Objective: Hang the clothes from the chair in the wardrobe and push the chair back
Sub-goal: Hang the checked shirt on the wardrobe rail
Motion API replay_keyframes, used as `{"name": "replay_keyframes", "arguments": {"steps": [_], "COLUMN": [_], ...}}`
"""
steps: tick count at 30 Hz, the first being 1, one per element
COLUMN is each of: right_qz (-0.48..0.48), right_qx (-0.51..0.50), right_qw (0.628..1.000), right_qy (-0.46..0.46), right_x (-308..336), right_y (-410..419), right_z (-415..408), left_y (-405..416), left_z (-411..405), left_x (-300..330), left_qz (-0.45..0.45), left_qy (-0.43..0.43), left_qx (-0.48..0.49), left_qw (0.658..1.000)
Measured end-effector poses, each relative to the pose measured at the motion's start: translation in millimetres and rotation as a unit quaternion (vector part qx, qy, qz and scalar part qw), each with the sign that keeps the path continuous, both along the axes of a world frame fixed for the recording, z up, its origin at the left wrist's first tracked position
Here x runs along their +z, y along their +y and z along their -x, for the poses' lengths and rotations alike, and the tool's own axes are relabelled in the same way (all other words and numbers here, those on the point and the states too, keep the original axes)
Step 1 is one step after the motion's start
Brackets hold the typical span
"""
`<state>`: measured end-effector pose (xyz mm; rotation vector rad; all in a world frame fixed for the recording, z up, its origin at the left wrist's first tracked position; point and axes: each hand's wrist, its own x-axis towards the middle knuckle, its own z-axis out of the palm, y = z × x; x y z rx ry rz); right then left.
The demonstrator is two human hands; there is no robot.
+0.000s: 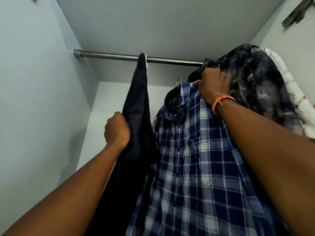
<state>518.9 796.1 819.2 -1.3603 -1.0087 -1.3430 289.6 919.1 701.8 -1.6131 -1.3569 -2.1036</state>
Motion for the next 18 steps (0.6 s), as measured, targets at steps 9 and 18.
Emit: {"name": "replay_keyframes", "arguments": {"steps": [9, 18], "right_qz": [-0.055, -0.073], "right_qx": [-0.025, -0.034], "right_qw": [0.997, 0.996], "right_qy": [-0.048, -0.039], "right_x": [58.1, 88.0], "right_y": [36.2, 49.0], "right_z": [25.9, 25.9], "left_y": [40.3, 55.8], "left_z": [-20.4, -32.3], "left_x": [-0.1, 2.7], "left_qz": [-0.062, -0.067], "left_qy": [-0.013, 0.009], "left_qx": [-0.11, -0.14], "left_qw": [0.992, 0.988]}}
